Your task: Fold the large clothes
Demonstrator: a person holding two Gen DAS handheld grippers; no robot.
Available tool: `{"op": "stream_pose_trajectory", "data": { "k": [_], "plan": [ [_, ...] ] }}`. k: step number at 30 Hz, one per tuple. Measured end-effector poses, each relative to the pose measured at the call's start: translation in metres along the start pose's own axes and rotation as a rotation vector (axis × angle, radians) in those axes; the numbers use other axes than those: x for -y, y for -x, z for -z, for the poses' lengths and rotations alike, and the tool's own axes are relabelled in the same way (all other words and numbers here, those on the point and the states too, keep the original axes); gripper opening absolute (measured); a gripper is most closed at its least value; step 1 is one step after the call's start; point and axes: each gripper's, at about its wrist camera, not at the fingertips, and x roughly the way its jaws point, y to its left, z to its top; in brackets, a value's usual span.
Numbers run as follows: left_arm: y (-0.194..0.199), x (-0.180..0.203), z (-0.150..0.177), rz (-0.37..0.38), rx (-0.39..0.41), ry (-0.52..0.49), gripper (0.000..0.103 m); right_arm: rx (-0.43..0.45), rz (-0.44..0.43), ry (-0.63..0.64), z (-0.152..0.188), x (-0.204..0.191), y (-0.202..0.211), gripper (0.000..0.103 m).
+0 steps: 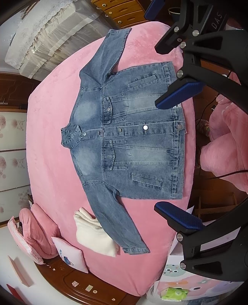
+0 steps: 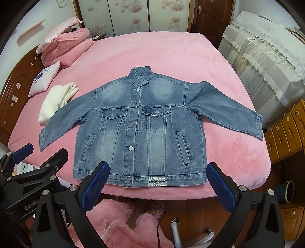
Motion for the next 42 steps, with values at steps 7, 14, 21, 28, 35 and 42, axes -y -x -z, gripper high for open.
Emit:
{"op": "stream_pose_trajectory", "data": {
  "k": [7,14,21,28,35,42],
  "plan": [
    [0.0,0.0,0.001,0.002,0.002,0.001,0.097,0.001,0.002,0.0,0.001,-0.001,0.0,0.103],
    [0.001,0.001,0.003,0.002,0.002,0.001,0.097,0.002,0.002,0.0,0.002,-0.001,0.0,0.103],
    [0.001,0.004,0.006,0.004,-0.001,0.0,0.097,0.004,0.001,0.001,0.004,-0.001,0.0,0.103],
    [0.0,0.008,0.006,0.001,-0.005,-0.007,0.097,0.005,-0.002,0.0,0.004,0.0,0.0,0.103],
    [-0.003,0.006,0.006,0.017,-0.026,-0.006,0.097,0.002,-0.021,-0.011,0.0,0.001,0.0,0.103],
    [-0.014,-0.006,0.005,0.009,-0.077,-0.007,0.097,-0.006,-0.065,-0.056,-0.014,0.007,-0.014,0.103]
  ]
}}
